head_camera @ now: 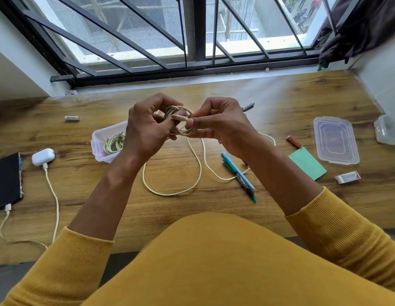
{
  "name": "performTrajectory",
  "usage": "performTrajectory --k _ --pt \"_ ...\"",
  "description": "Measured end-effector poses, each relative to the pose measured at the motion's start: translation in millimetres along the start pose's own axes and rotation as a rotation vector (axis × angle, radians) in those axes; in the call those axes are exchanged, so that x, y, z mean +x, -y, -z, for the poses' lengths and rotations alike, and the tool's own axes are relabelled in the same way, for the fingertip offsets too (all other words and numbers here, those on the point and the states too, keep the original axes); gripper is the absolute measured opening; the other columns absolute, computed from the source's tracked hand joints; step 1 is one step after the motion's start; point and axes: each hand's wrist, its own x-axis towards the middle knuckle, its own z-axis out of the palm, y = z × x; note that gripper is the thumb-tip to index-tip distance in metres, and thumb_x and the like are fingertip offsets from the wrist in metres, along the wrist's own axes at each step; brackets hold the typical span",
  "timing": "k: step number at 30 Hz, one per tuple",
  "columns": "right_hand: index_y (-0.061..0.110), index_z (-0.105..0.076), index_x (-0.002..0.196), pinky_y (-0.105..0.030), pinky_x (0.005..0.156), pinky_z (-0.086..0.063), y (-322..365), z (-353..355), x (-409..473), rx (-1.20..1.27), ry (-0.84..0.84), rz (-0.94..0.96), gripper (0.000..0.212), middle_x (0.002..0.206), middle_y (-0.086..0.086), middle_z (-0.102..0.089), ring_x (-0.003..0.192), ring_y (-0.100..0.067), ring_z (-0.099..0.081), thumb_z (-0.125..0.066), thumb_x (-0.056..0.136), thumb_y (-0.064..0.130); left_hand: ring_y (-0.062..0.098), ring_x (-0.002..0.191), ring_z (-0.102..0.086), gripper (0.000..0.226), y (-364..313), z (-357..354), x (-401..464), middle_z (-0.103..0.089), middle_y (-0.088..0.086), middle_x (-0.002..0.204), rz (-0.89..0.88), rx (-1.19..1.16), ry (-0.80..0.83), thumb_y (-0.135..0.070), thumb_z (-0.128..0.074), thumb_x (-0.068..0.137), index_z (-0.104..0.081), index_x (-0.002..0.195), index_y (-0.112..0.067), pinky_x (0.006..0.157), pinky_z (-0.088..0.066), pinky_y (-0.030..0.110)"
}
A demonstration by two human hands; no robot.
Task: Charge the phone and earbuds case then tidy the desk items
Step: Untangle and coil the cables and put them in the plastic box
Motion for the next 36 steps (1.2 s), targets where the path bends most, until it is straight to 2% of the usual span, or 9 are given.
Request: performTrajectory --k 5,8,11,16,20,25,29,32,36 --pt "-0.002 -0.061 0.079 -0.053 0.08 -0.066 -1 -6 1 -0.055 -0.097 -0.041 0.023 0.096 -0.043 -0.067 0.087 -0.049 -0.075 -0.079 0.079 -0.016 0.019 0.08 -0.079 0.021 4 4 1 -0.078 0.004 0.1 0.017 0.039 0.066 -0.012 -0.08 0.093 -0.078 0.112 -0.017 0.068 -0.067 0.042" --pt "0.001 -0.059 0.082 -0.046 0.069 -0.066 -6 -6 3 -0.047 -0.139 -0.078 0.026 0.087 -0.034 -0.067 0.077 -0.041 -0.075 -0.076 0.08 -0.018 0.019 0.085 -0.079 0.029 6 8 -1 -0.078 0.001 0.103 0.027 0.058 0.143 -0.01 -0.077 0.091 -0.077 0.117 -0.022 0.075 -0.067 0.046" --pt "0.004 -0.055 0.086 -0.047 0.065 -0.066 -9 -4 5 -0.027 -0.198 -0.069 0.03 0.075 -0.02 -0.065 0.07 -0.035 -0.074 -0.072 0.08 -0.019 0.018 0.085 -0.079 0.036 2 7 -3 -0.079 0.0 0.109 0.049 0.046 0.169 -0.018 -0.076 0.085 -0.077 0.121 -0.022 0.078 -0.067 0.047" --pt "-0.002 -0.067 0.099 -0.056 0.071 -0.066 -12 -8 5 -0.117 -0.315 -0.012 0.023 0.081 -0.021 -0.071 0.074 -0.037 -0.075 -0.074 0.079 -0.012 0.016 0.072 -0.079 0.024 -4 -5 -6 -0.08 0.001 0.096 0.076 0.019 0.052 -0.028 -0.085 0.09 -0.08 0.111 -0.017 0.065 -0.067 0.043" --pt "0.011 -0.076 0.089 -0.055 0.07 -0.066 -19 -14 6 -0.294 -0.39 0.065 0.014 0.075 -0.011 -0.077 0.073 -0.028 -0.078 -0.078 0.079 0.002 0.01 0.06 -0.075 0.019 -9 -21 -9 -0.078 -0.002 0.079 0.112 0.07 -0.123 -0.031 -0.086 0.089 -0.081 0.099 -0.016 0.054 -0.064 0.037" --pt "0.018 -0.077 0.087 -0.048 0.069 -0.066 -27 -16 5 -0.424 -0.428 0.128 0.014 0.074 0.0 -0.077 0.072 -0.016 -0.077 -0.08 0.078 0.009 0.0 0.068 -0.071 0.01 -10 -25 -9 -0.075 -0.013 0.076 0.096 0.229 -0.152 -0.028 -0.084 0.085 -0.081 0.093 -0.024 0.066 -0.063 0.029" --pt "0.022 -0.075 0.087 -0.042 0.067 -0.064 -29 -22 4 -0.552 -0.452 0.181 0.014 0.074 0.005 -0.075 0.071 -0.008 -0.073 -0.077 0.076 0.014 0.007 0.069 -0.069 0.011 -13 -30 -10 -0.073 -0.01 0.076 0.063 0.373 -0.167 -0.024 -0.08 0.082 -0.077 0.093 -0.023 0.066 -0.055 0.025" --pt "0.022 -0.071 0.089 -0.041 0.066 -0.061 -30 -25 4 -0.64 -0.475 0.247 0.013 0.076 0.006 -0.072 0.072 -0.009 -0.07 -0.074 0.078 0.014 0.007 0.069 -0.067 0.01 -12 -31 -9 -0.068 -0.013 0.074 0.07 0.411 -0.176 -0.022 -0.079 0.083 -0.075 0.093 -0.023 0.065 -0.05 0.022" --pt "0.017 -0.065 0.092 -0.042 0.066 -0.057 -33 -27 6 -0.715 -0.507 0.377 0.011 0.081 0.002 -0.068 0.074 -0.014 -0.066 -0.069 0.084 0.011 0.006 0.071 -0.072 0.011 -7 -27 -4 -0.074 -0.01 0.077 0.099 0.342 -0.158 -0.028 -0.078 0.083 -0.078 0.092 -0.024 0.073 -0.062 0.034"
